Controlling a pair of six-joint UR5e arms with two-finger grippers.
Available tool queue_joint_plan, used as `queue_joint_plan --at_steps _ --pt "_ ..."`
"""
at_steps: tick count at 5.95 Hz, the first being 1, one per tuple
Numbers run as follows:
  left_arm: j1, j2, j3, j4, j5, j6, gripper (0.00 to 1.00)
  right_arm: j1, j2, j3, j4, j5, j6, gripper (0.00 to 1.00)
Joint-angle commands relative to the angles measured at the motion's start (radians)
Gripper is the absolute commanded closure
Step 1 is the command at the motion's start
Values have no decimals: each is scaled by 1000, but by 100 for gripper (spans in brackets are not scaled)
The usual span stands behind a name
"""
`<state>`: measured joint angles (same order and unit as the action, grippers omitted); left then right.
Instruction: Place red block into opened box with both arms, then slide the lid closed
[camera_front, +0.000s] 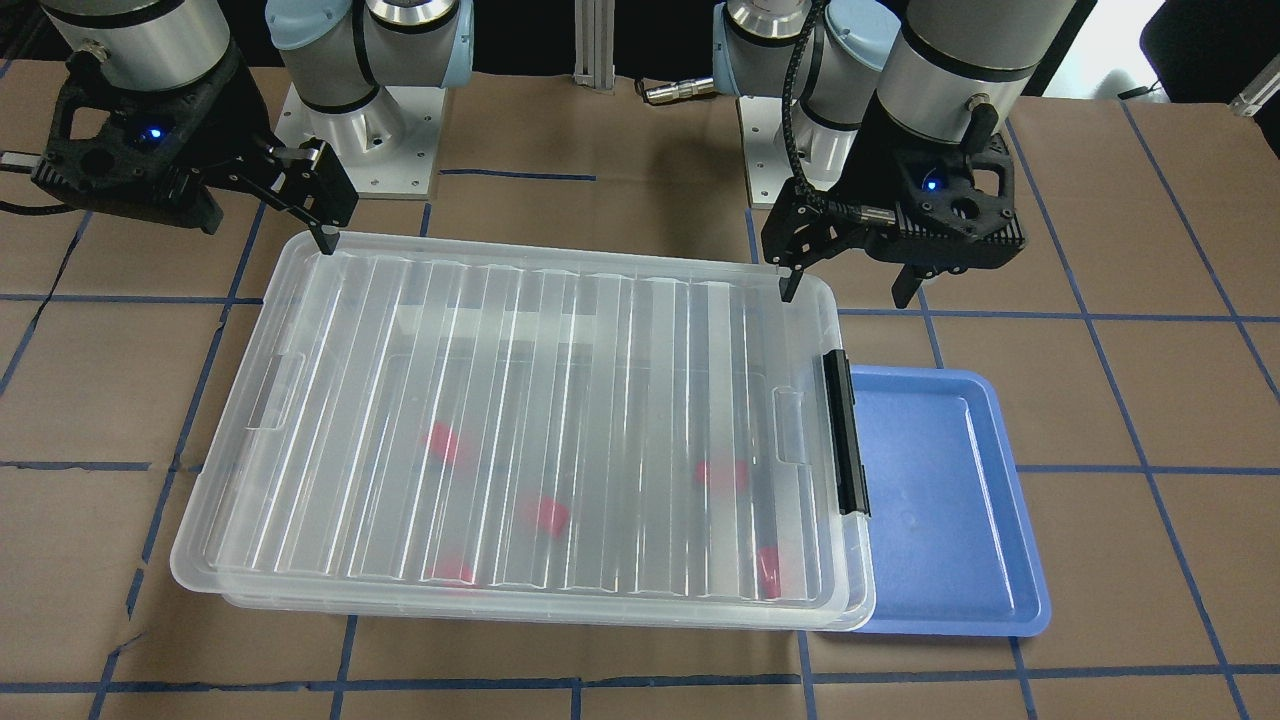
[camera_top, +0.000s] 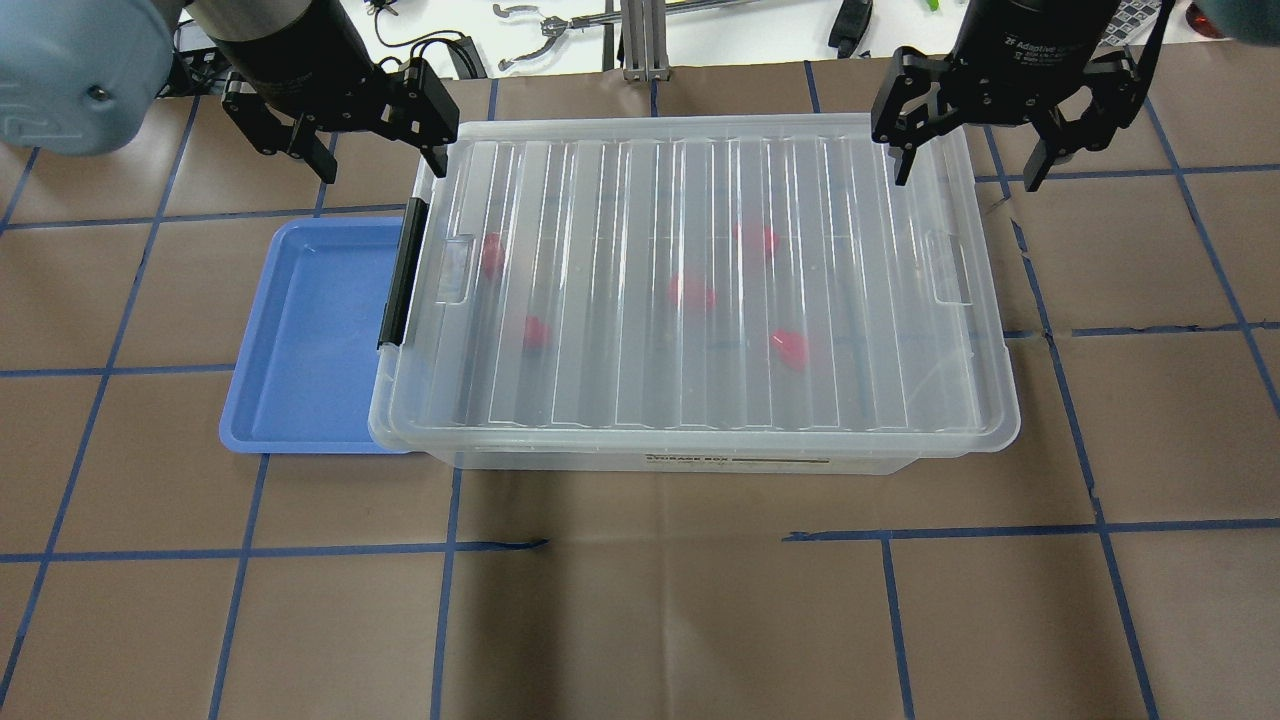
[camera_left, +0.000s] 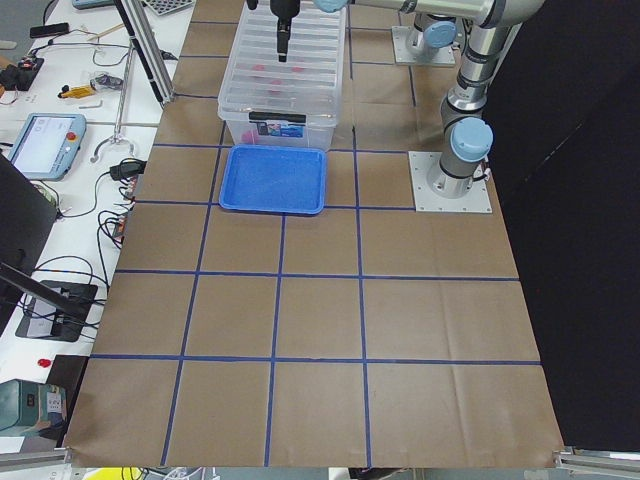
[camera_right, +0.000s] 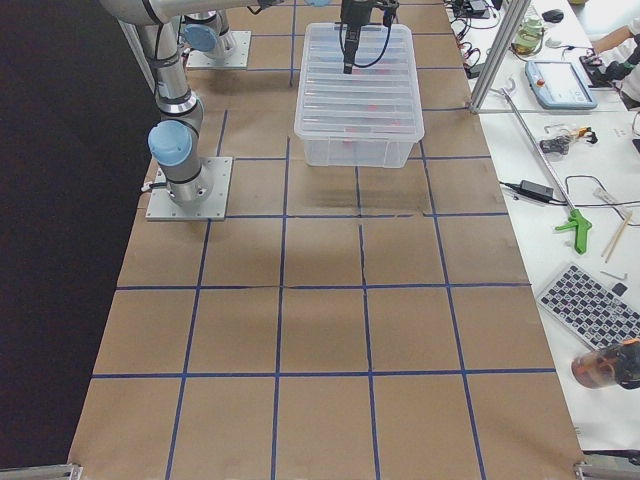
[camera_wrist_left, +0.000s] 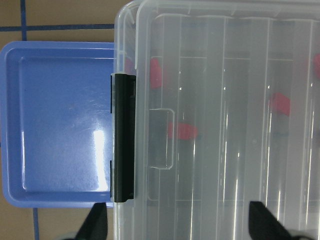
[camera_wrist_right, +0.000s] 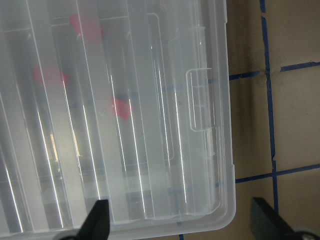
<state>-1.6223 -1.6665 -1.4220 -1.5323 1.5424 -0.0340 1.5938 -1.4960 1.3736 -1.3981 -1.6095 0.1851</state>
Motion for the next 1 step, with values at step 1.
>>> queue_joint_plan --at_steps 1 --pt "57 5 -8 1 -7 2 2 0 0 2 -4 0 -3 0"
